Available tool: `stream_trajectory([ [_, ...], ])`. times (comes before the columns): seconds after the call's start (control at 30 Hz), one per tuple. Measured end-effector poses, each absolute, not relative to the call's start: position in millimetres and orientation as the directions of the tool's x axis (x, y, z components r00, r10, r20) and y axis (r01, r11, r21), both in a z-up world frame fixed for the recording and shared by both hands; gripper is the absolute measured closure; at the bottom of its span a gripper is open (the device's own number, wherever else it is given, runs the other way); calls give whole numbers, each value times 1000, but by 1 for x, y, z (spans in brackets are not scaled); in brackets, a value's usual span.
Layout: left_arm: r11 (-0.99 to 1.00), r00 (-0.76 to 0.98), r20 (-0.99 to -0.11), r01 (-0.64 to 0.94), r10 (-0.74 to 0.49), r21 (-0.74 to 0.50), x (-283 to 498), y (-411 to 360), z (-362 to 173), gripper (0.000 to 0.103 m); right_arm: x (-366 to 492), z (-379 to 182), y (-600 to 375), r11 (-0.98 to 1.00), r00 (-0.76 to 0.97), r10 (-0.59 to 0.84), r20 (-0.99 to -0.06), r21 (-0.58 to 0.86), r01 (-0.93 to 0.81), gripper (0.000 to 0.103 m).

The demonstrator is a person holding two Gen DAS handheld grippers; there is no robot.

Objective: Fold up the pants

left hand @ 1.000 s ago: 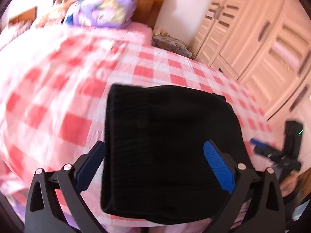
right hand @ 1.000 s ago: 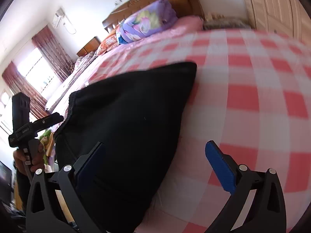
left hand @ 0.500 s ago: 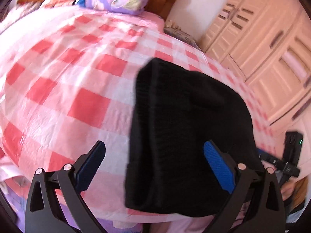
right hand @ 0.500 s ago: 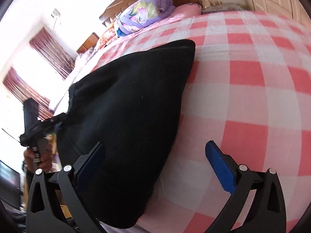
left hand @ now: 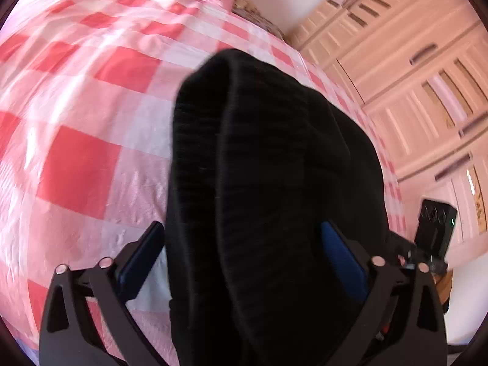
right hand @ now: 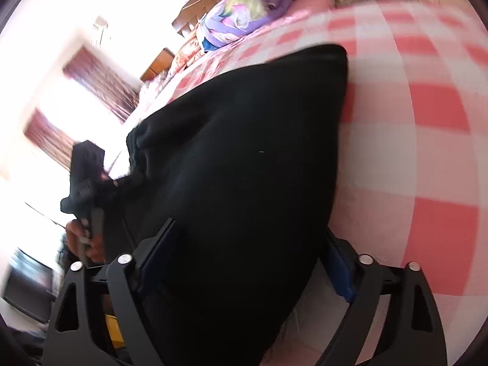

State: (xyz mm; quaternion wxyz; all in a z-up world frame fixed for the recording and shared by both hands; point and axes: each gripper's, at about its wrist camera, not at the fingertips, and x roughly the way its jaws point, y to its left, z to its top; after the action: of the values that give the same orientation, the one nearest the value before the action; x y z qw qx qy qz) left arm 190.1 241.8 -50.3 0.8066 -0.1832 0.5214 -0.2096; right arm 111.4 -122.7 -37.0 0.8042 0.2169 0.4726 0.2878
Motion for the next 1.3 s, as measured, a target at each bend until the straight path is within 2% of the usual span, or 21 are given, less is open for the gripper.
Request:
stream_trajectory([
  [0.03,848,365,-769,155,-525,-506,190,239,-50,15,111,-38,-125,743,391,664,-637,622,-248,35],
  [0.1,868,374,-784,169,-495,-467,186,233,-46,27,110,-35,-128,743,418,664,-620,611,-274,52],
  [0.17,868,384,-779,167,-495,-468,185,233,-44,35,106,-28,-127,758,455,647,-612,583,-293,59],
  [0.37,865,429,-753,185,-499,-467,180,228,-32,50,85,-11,-121,805,539,588,-604,504,-313,65],
  [0.5,863,457,-732,241,-505,-445,181,211,-18,53,75,-2,-123,838,582,542,-606,445,-316,65],
  [0.57,868,467,-732,251,-496,-428,185,203,-19,53,82,-6,-129,850,589,522,-617,434,-299,65],
  [0.73,844,464,-708,223,-533,-489,195,212,-28,53,100,2,-130,861,611,506,-609,393,-321,65],
  [1.0,862,494,-709,225,-503,-455,211,201,-23,53,108,-5,-137,875,629,480,-612,386,-292,65],
  [1.03,864,489,-714,224,-501,-452,211,202,-25,52,106,-8,-137,876,624,478,-618,384,-291,65],
  [1.13,854,461,-723,203,-515,-480,213,209,-40,39,108,-20,-146,866,612,493,-619,420,-273,62],
  [1.17,855,464,-722,201,-514,-479,212,211,-42,32,109,-20,-147,871,609,484,-628,415,-264,58],
  [1.2,860,474,-722,198,-503,-470,211,212,-43,24,109,-19,-145,877,608,473,-638,403,-260,46],
  [1.27,885,518,-723,187,-458,-427,207,214,-37,20,106,-12,-142,909,620,413,-667,340,-240,33],
  [1.3,901,541,-726,174,-424,-397,203,214,-33,18,101,-3,-140,927,642,374,-669,291,-236,30],
])
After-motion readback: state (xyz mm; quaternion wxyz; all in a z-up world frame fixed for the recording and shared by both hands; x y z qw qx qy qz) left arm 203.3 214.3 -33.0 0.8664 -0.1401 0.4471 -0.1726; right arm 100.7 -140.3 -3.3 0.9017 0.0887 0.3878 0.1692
